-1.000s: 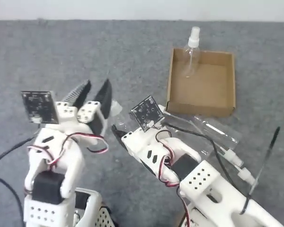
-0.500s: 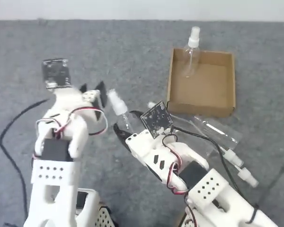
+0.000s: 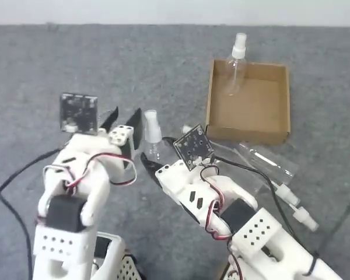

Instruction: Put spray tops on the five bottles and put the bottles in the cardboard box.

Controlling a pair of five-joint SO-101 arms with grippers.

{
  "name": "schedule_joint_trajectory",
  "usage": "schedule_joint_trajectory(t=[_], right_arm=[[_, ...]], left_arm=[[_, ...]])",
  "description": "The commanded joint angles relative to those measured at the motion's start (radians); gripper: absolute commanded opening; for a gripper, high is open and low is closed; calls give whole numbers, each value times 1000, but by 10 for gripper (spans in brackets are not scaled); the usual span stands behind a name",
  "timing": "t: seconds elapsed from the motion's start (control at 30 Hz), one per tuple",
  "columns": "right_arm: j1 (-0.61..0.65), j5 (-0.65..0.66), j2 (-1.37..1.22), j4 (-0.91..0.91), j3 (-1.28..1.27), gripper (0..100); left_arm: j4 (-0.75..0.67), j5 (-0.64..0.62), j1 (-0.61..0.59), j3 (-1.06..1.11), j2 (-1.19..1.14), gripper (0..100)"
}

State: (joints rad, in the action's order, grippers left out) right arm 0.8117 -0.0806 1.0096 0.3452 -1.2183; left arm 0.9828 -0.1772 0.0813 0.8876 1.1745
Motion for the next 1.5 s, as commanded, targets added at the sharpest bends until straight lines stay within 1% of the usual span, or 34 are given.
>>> schedule_joint_trajectory(t=[0.0,0.13,0.27,0.37,0.47,0.63,0.73,0.87,0.97,1.1,1.23,1.3,1.4,1.47], right_arm=[[-12,-3,45,8,15,6],[-10,-3,45,10,15,6],[-10,-3,45,10,15,6],[-10,-3,45,10,14,6],[-10,-3,50,12,12,6],[-12,-3,50,12,11,6],[-12,-3,50,10,12,6],[-12,-3,48,5,12,6],[-12,-3,48,5,14,6],[-12,-3,50,4,14,6],[-12,-3,50,10,14,6],[-12,-3,50,10,14,6],[-12,-3,50,10,12,6],[-12,-3,50,10,11,6]], left_arm=[[-3,12,-41,-122,55,148],[2,14,-32,-240,-44,148],[58,12,32,-323,-213,152],[87,11,84,-355,-292,152],[89,15,106,-355,-315,150],[127,20,107,-295,-310,148],[141,55,109,-246,-282,131],[144,60,109,-188,-189,66],[146,57,109,-136,-86,61],[114,58,109,-70,-2,62],[81,58,107,-62,-29,63],[81,60,107,-90,-58,79],[89,61,100,-162,-103,145],[91,87,98,-211,-126,167]])
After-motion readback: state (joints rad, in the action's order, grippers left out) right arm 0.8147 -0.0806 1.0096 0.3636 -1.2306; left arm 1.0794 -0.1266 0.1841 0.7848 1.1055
